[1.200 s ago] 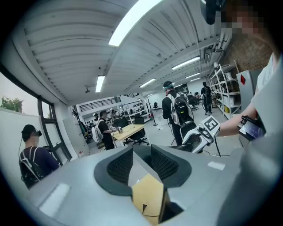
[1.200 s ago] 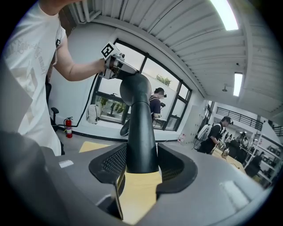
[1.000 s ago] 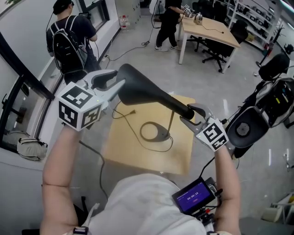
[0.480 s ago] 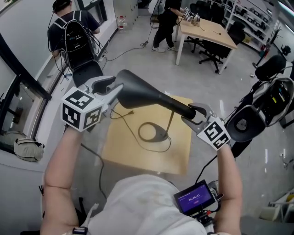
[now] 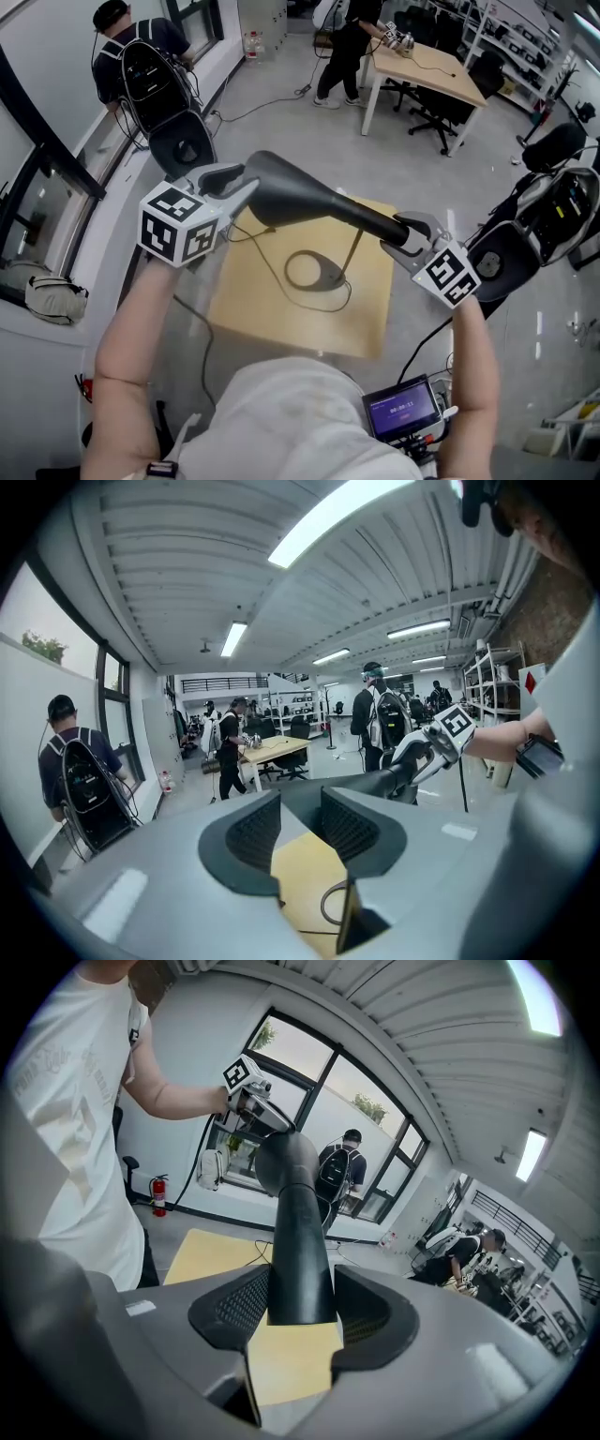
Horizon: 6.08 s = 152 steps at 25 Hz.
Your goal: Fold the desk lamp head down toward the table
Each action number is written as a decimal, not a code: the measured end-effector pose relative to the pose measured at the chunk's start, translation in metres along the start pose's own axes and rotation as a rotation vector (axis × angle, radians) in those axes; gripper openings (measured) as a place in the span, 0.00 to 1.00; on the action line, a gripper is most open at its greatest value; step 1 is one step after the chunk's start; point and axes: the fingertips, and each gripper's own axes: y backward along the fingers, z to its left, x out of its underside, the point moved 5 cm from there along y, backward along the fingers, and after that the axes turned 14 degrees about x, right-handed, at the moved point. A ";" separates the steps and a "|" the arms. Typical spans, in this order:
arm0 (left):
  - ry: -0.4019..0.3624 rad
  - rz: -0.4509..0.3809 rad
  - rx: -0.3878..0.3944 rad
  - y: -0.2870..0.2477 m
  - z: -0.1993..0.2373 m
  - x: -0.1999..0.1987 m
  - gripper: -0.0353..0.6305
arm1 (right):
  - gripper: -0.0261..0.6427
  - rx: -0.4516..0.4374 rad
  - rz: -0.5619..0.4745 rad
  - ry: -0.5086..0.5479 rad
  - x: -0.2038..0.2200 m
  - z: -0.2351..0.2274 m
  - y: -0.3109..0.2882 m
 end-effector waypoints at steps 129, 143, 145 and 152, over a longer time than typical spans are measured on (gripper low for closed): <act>0.488 -0.110 0.253 -0.101 -0.036 0.190 0.09 | 0.40 -0.128 0.306 0.579 -0.069 -0.012 0.015; 0.452 -0.068 0.271 -0.115 -0.052 0.201 0.06 | 0.41 -0.141 0.342 0.664 -0.077 -0.006 0.012; 0.452 -0.069 0.275 -0.116 -0.049 0.201 0.06 | 0.41 -0.139 0.342 0.663 -0.077 -0.008 0.009; 0.441 -0.063 0.277 -0.115 -0.050 0.201 0.06 | 0.43 -0.100 0.339 0.658 -0.077 -0.005 0.010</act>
